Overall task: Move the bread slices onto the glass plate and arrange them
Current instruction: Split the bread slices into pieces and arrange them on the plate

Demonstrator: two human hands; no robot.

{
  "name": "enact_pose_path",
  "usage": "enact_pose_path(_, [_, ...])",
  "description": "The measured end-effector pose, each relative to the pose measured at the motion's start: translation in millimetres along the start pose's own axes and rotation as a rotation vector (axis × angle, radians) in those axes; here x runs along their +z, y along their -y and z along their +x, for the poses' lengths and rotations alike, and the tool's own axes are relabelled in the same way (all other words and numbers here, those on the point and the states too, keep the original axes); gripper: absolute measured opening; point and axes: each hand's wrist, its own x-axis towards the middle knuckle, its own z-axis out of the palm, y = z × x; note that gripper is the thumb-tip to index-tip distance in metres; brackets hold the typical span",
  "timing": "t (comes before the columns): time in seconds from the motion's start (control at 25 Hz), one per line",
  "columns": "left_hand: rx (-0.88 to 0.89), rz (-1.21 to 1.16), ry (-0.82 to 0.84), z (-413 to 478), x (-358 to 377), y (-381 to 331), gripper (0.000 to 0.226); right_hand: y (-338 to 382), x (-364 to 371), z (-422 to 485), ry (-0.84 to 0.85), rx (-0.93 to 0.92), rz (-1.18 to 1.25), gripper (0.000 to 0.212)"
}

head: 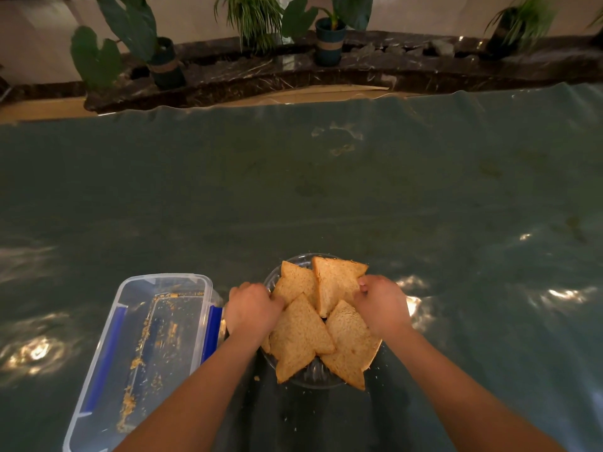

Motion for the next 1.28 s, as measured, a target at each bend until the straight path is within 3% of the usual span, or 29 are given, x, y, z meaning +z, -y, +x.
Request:
enact_pose_path(0.2, [-0.081, -0.124, 0.030, 4.1, 0.4, 2.1, 0.029, -1.1, 4.8, 0.1, 0.011, 0.020, 0.102, 0.009])
enact_pose_path(0.32, [-0.108, -0.179, 0.062, 4.5, 0.0, 2.1, 0.024, -1.7, 1.9, 0.5, 0.014, 0.038, 0.125, 0.019])
enact_pose_path(0.56, [-0.076, -0.106, -0.011, 2.3, -8.3, -3.9, 0.012, -3.0, 2.4, 1.1, 0.018, 0.037, 0.156, 0.022])
enact_pose_path(0.72, [-0.071, -0.205, -0.066, 8.4, -6.6, 2.1, 0.005, -4.8, 3.2, 0.8, 0.012, 0.052, 0.204, 0.020])
enact_pose_path(1.0, [0.059, -0.329, -0.169, -4.0, -5.4, 7.0, 0.018, -15.0, 2.2, -2.3, 0.012, 0.039, 0.273, 0.028])
enact_pose_path(1.16, [0.176, -0.174, -0.224, -25.3, -7.2, 16.7, 0.018, -23.7, -2.0, -20.0, 0.008, -0.095, 0.116, 0.013])
enact_pose_path(1.28, [0.242, 0.036, -0.136, -35.7, 1.6, 25.6, 0.032, -28.3, 1.8, -32.9, 0.041, -0.188, -0.064, 0.008])
